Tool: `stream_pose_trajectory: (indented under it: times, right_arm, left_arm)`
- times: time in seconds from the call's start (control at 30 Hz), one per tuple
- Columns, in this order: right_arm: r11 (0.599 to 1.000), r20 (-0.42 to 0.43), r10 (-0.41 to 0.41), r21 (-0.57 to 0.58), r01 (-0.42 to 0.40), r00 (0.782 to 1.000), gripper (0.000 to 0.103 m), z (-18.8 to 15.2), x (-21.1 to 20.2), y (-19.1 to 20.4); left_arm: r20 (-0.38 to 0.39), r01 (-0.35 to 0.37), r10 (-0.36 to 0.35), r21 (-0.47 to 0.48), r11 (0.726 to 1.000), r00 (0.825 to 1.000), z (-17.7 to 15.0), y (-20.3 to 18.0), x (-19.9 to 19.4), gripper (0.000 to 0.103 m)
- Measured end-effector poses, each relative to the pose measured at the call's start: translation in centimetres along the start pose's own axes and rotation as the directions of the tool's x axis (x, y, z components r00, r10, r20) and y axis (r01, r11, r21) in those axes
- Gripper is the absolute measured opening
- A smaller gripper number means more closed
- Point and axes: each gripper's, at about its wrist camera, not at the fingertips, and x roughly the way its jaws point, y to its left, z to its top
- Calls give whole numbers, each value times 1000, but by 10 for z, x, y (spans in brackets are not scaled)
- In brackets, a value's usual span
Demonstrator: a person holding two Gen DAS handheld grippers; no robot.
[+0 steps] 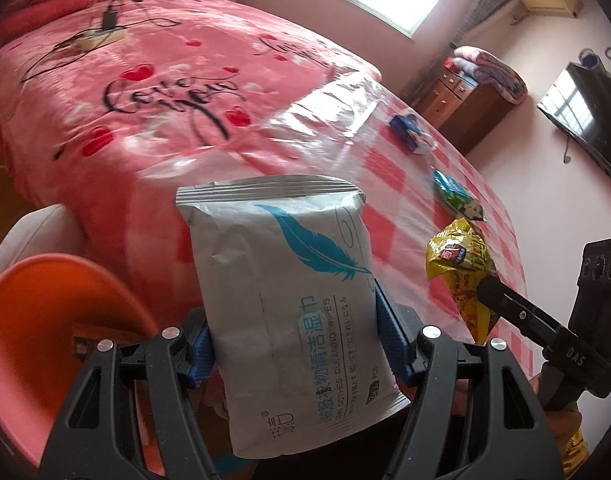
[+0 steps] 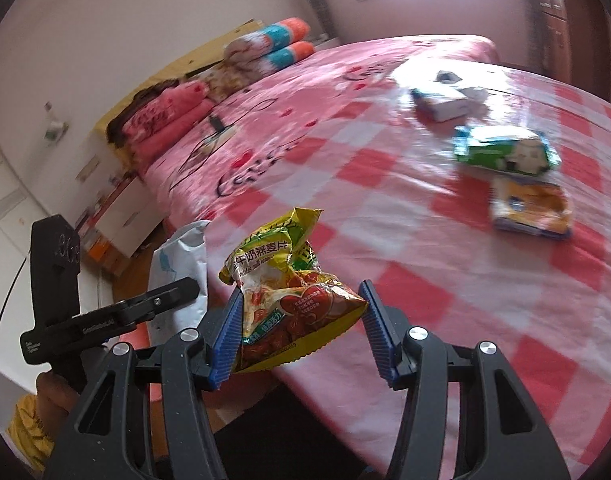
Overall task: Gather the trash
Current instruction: 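Carry the wipes pack and yellow snack bag over the pink bin with both tools, then open both tools over the bin to drop the wipes pack and snack bag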
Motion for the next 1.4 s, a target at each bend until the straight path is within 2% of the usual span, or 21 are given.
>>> stream_pose_trajectory:
  times: [0.23, 0.5, 0.7, 1.03, 1.13, 1.2, 1.27, 1.4]
  right_arm:
    - [993, -85, 71, -84, -79, 994, 56, -3, 28, 46]
    - [967, -208, 140, -179, -178, 968, 56, -14, 67, 102]
    - [940, -296, 152, -252, -230, 943, 56, -31, 94, 140]
    - [905, -386, 144, -321, -279, 911, 56, -50, 125, 181]
    - [911, -412, 144, -301, -283, 900, 61, -54, 137, 185]
    - [914, -425, 159, -279, -296, 891, 70, -56, 142, 184]
    - [920, -413, 165, -264, -291, 896, 78, -56, 141, 179]
    - [934, -376, 172, -232, -272, 911, 82, -51, 132, 167]
  left_arm:
    - [16, -46, 47, -55, 997, 999, -11, 36, -25, 68]
    - [15, -110, 114, -136, 985, 993, -29, 78, -49, 68]
    - [-11, -158, 159, -197, 968, 987, -44, 113, -55, 68]
    - [-41, -222, 219, -265, 938, 975, -59, 158, -61, 69]
    - [-71, -281, 272, -263, 923, 960, -60, 164, -57, 69]
    - [-84, -299, 287, -270, 915, 954, -60, 169, -57, 71]
    - [-81, -300, 289, -270, 915, 954, -61, 171, -59, 76]
    - [-69, -330, 323, -242, 913, 944, -60, 168, -61, 79]
